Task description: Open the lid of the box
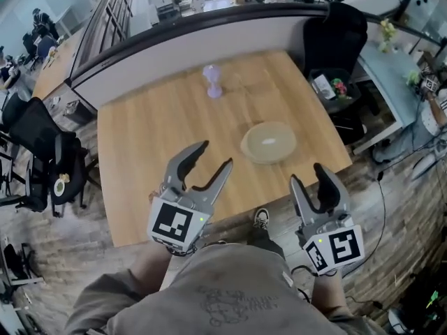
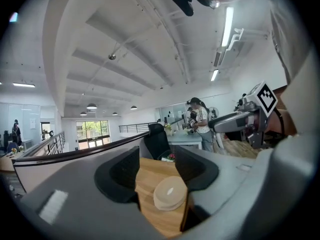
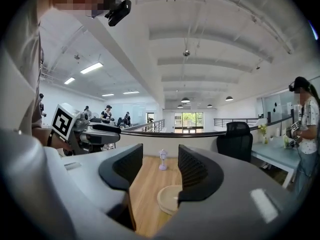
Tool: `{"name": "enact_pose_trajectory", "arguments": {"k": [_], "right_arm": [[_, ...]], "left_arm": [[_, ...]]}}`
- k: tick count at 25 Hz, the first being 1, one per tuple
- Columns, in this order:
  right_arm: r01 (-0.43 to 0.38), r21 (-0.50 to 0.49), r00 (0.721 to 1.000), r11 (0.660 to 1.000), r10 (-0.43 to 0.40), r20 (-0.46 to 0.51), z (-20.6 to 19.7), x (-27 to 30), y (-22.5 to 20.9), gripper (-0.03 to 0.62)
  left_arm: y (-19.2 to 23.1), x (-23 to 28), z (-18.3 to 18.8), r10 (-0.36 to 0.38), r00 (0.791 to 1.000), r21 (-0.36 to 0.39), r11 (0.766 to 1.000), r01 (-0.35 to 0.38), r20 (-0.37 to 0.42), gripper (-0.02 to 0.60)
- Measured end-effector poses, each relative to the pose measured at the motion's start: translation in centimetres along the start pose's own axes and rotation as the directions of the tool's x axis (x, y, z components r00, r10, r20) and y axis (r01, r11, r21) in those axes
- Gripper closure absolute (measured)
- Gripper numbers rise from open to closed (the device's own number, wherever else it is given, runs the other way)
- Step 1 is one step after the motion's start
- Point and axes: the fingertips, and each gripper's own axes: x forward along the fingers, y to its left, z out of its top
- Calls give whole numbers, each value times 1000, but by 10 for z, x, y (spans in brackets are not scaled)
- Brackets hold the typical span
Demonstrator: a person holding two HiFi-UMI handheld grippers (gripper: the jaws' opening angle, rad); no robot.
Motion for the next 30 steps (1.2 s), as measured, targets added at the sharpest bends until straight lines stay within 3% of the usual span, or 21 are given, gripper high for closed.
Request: {"name": "enact_pose_trajectory", "arguments": {"k": [6,15,23,30], "right_arm": [[-123,-16,992,992,123,-17,4,42,-56,388],[-288,-57,957,956,287,-30,3,87,-103,388],[-325,-25,945,946,323,-50,-7,97,-97,388],[-312,-15,948,950,310,-78,-12,101,-84,388]], "left_arm": [[7,48,3,116,992,-25,993,-117,-47,362],[13,82,2,268,959,-30,962,-272,-87,362],[16,78,-6,269,957,-28,961,-274,-108,362],[28,73,-12,219,972,20,976,-218,-83,362]]}}
